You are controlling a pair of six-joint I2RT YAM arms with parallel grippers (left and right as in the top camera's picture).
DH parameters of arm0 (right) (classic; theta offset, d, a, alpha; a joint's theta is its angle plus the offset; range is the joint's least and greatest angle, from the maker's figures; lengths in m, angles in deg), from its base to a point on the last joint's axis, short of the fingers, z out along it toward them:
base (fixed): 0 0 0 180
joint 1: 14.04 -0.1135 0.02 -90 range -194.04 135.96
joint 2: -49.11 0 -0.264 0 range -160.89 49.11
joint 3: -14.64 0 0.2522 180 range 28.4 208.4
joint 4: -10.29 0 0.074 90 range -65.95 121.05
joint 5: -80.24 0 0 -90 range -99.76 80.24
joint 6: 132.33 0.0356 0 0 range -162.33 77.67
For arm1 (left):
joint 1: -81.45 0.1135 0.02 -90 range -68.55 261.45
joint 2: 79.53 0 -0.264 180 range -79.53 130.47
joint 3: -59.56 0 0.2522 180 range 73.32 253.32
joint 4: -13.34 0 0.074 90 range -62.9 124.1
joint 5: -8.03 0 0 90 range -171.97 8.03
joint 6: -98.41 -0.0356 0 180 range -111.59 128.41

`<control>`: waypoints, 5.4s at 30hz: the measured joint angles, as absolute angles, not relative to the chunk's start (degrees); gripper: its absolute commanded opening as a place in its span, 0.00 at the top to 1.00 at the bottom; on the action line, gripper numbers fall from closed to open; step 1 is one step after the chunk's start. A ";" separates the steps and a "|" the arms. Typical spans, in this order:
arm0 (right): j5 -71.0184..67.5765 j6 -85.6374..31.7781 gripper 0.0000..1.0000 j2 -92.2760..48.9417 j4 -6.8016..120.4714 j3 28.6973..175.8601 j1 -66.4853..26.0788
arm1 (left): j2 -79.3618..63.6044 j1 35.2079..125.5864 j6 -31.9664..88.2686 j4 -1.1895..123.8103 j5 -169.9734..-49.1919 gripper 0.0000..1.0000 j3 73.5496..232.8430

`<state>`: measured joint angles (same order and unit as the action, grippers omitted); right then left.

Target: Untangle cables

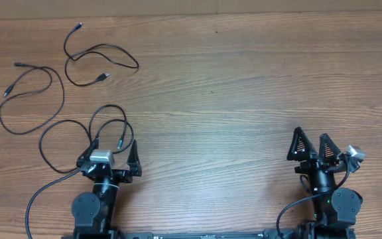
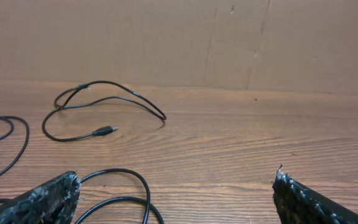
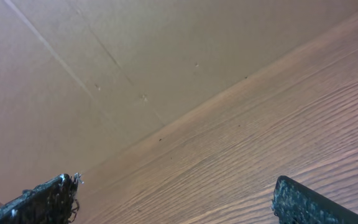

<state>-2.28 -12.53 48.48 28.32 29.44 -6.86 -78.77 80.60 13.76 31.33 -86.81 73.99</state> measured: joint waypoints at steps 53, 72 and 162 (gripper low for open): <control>-5.25 -47.43 0.00 48.26 28.93 29.46 -13.26 | -78.77 80.60 13.76 31.31 -86.81 0.00 73.99; -5.27 -47.21 0.00 48.26 28.91 29.44 -13.26 | -78.77 80.60 13.76 31.33 -86.81 0.00 73.99; -5.27 -47.19 0.00 48.26 28.80 29.44 -13.26 | -78.77 80.60 13.76 31.31 -86.81 0.00 73.99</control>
<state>-5.27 -47.19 48.26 28.80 29.44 -13.26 -78.77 80.60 13.76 31.31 -86.81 73.99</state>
